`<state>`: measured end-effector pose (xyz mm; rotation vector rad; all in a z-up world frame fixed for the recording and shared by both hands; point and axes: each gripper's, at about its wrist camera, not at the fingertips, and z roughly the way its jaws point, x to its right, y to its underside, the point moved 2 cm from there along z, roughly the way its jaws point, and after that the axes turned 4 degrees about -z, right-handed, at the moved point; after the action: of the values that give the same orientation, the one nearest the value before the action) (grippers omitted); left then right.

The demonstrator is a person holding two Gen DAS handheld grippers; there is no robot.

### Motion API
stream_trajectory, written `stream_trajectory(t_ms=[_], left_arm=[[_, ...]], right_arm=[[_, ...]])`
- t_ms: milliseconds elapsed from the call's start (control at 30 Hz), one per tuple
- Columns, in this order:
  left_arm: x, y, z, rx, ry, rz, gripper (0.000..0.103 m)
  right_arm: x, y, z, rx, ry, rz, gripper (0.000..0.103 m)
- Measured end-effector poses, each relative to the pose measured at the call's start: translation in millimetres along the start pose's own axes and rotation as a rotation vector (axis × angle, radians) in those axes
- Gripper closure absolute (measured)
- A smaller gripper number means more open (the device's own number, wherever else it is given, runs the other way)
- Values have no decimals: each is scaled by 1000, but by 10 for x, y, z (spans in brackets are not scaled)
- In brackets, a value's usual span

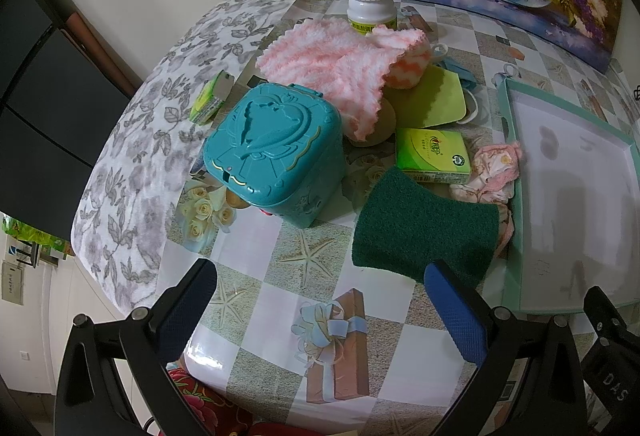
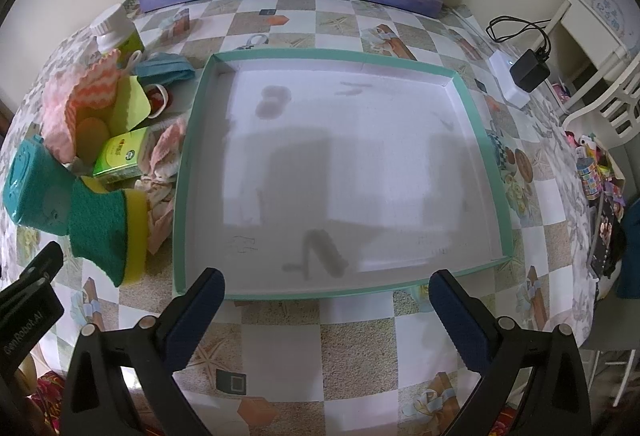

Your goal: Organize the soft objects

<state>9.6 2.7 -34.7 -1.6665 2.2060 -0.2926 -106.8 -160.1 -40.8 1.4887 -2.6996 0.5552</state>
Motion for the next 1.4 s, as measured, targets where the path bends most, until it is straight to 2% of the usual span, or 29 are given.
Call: stream_trajectory(t_ms=[167,367,433,533,667,867,1233,1333,1400], left_arm=[[-246,-45,-50,-7,123,-106,0],[-786,-160,-6,18,148,-248,0],[-920,-181,19,16,161,-271,0],[-1092,-203,65,24,150,-288,0],[-1265,-206,135,17,177,-327,0],[-1421,-178,302,0,193,-356,0],[-1596,-191,498,-7,220,-375,0],[-1630,-194,551,-9,229,-377,0],[-1633,-193,579,-13,237,-381,0]], right_arm=[[-81,-45,-80,50,-28,-32,0],[-514,-108,-217,135,-160,-174,0],[-703,-114,-230,151,-173,-237,0],[-987,-71,-229,178,-171,-344,0],[-1287,-20,-172,193,-168,-472,0],[-1531,14,36,159,-151,-569,0],[-1694,-60,259,160,-108,-628,0],[-1701,-97,291,154,-133,-618,2],[-1689,-122,311,149,-151,-607,7]])
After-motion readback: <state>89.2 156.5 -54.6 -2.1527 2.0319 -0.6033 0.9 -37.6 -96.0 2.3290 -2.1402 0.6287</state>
